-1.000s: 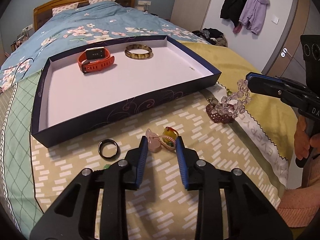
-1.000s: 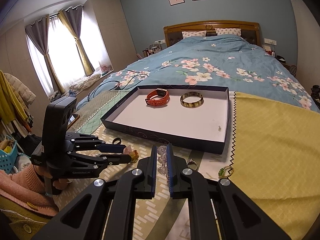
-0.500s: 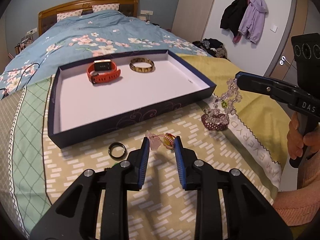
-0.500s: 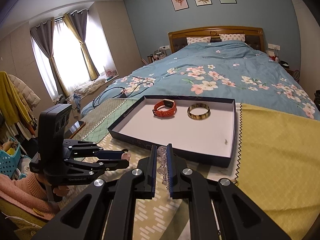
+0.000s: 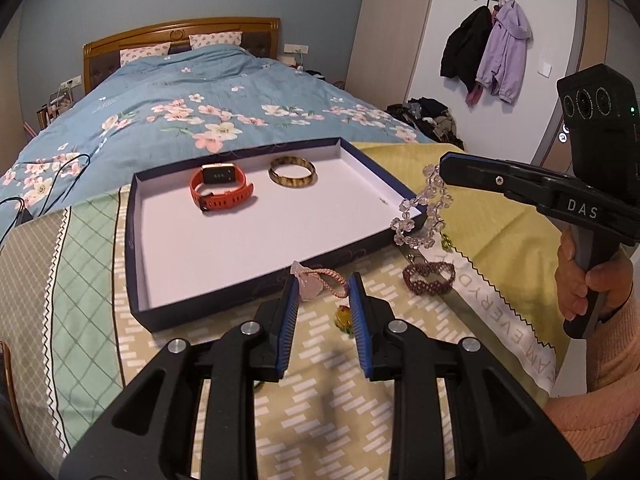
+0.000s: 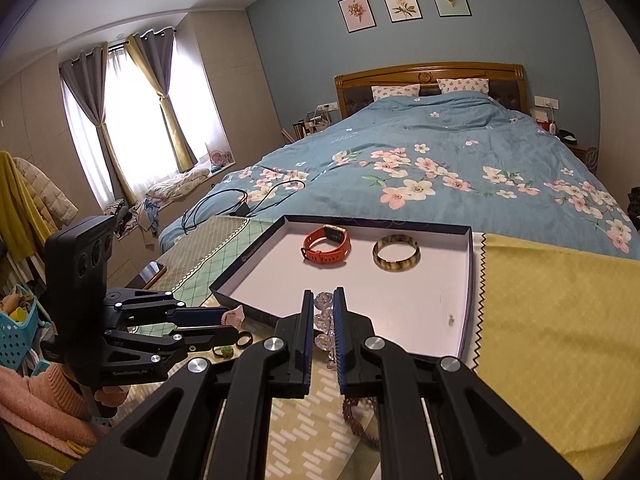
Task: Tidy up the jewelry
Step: 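Grasp the pink crystal pendant with the left gripper while the right holds the bead bracelet, then lower the bead bracelet into the box with the right gripper while the left carries the pendant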
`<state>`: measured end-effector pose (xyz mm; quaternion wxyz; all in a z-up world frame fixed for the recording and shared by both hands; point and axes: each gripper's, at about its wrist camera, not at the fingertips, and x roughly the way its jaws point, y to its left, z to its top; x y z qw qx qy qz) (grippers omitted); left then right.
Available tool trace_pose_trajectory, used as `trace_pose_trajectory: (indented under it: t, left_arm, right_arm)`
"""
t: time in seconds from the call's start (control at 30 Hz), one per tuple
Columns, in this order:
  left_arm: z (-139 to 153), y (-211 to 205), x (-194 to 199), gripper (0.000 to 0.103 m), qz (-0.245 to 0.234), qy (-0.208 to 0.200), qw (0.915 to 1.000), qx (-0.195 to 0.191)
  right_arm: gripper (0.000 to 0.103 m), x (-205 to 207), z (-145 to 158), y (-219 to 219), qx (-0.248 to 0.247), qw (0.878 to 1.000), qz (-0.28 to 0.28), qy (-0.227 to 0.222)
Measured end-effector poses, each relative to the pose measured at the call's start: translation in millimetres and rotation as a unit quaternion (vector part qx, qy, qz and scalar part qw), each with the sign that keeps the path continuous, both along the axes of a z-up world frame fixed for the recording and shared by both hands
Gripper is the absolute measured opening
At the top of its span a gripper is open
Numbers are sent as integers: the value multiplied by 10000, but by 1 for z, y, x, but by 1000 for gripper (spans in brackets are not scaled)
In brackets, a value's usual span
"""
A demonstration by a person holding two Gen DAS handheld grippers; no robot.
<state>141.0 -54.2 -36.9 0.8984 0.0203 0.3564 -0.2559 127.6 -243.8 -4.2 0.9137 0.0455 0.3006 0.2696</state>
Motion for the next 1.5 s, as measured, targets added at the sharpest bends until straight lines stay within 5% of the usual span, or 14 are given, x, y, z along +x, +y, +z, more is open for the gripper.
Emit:
trace_pose_trajectory:
  t: [1.5]
  left_arm:
    - [11,14,48,26,393,-198,9990,105]
  right_arm:
    - [8,63,-1,26,8,10000,-20,83]
